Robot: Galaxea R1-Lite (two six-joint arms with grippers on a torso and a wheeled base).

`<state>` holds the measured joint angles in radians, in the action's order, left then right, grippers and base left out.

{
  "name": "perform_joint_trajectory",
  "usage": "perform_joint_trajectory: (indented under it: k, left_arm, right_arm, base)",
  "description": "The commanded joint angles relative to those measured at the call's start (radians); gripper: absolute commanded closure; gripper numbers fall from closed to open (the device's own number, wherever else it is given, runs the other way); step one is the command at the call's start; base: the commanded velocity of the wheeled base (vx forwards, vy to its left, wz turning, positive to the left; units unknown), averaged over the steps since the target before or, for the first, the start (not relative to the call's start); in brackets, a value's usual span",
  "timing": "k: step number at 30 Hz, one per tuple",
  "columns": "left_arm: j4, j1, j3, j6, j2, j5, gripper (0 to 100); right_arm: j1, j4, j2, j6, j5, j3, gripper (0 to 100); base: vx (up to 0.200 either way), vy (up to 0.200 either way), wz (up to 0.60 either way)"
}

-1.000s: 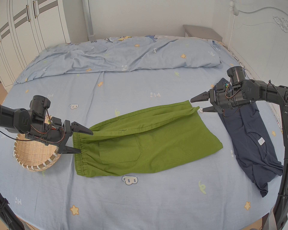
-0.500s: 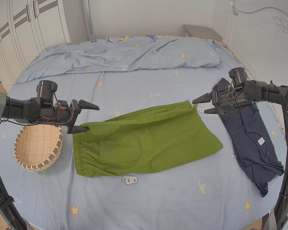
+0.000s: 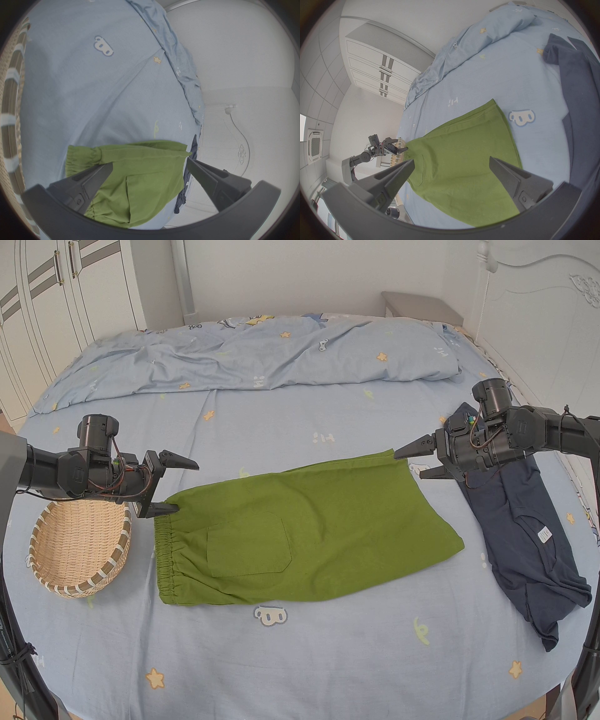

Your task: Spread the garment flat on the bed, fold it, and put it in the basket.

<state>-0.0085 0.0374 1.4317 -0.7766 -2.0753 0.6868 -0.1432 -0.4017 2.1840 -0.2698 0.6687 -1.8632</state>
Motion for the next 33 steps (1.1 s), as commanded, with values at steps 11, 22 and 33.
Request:
perform_joint_trajectory:
  k: [11,22,33]
  left_arm:
    - [-0.091,-0.007,-0.545,0.230,0.362,0.119,0]
    - [-0.363,0.140,-0.801,0.330,0.314,0.134,0]
    - [-0.452,0.093,-0.784,0.342,0.189,0.119,0]
  right_arm:
    - [0.019,0.084,-0.178,-0.002,0.002,0.291,0]
    - [0.054,0.279,-0.314,-0.012,0.014,0.581,0]
    - [0.039,0.284,-0.314,-0.012,0.015,0.596,0]
  base:
    - [0.000,0.000,0.00]
    - [0.000,0.000,0.00]
    - [0.000,0.000,0.00]
